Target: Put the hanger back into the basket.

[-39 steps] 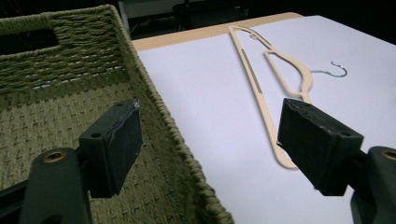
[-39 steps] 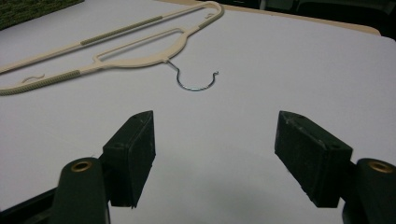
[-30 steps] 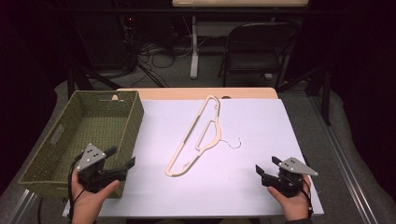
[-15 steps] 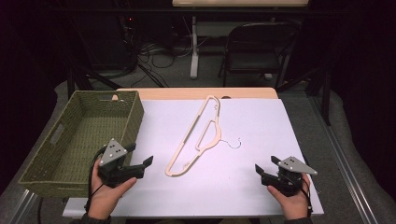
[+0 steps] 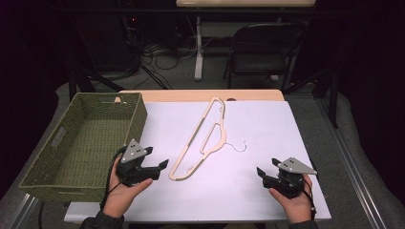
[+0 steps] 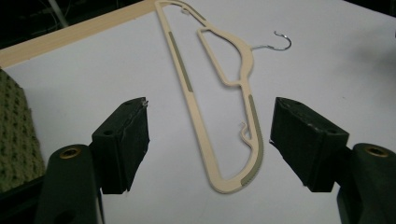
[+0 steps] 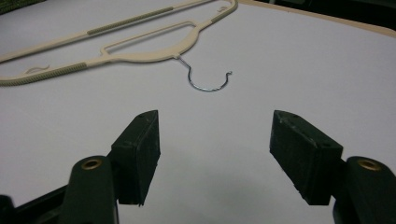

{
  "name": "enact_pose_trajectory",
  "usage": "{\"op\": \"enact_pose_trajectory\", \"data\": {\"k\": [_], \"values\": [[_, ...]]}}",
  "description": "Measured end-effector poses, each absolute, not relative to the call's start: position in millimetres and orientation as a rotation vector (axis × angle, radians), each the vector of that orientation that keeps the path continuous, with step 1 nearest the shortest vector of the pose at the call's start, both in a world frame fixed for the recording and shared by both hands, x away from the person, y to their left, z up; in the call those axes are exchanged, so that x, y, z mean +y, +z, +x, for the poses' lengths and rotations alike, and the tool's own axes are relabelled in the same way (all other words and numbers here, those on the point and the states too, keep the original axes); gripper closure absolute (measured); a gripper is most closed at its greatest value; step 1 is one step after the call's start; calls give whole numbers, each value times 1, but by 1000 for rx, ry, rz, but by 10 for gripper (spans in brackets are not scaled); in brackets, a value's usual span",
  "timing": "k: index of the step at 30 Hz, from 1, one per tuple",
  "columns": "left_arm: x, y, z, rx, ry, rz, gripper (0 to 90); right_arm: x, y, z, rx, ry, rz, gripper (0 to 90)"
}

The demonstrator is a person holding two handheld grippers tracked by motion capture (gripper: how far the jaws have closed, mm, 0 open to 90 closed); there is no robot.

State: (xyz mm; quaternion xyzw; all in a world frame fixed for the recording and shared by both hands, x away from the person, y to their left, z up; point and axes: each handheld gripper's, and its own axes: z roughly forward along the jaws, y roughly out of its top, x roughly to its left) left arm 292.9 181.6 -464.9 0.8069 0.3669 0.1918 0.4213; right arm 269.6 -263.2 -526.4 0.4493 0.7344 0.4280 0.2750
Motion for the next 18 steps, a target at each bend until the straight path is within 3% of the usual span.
{"op": "enact_pose_trajectory", "data": {"k": [6, 18], "values": [[163, -472, 302, 891, 436, 2093, 349, -266, -529, 271, 1965, 1151, 1213, 337], [124, -482, 328, 852, 403, 2213, 396, -270, -530, 271, 1963, 1149, 1224, 339]]}}
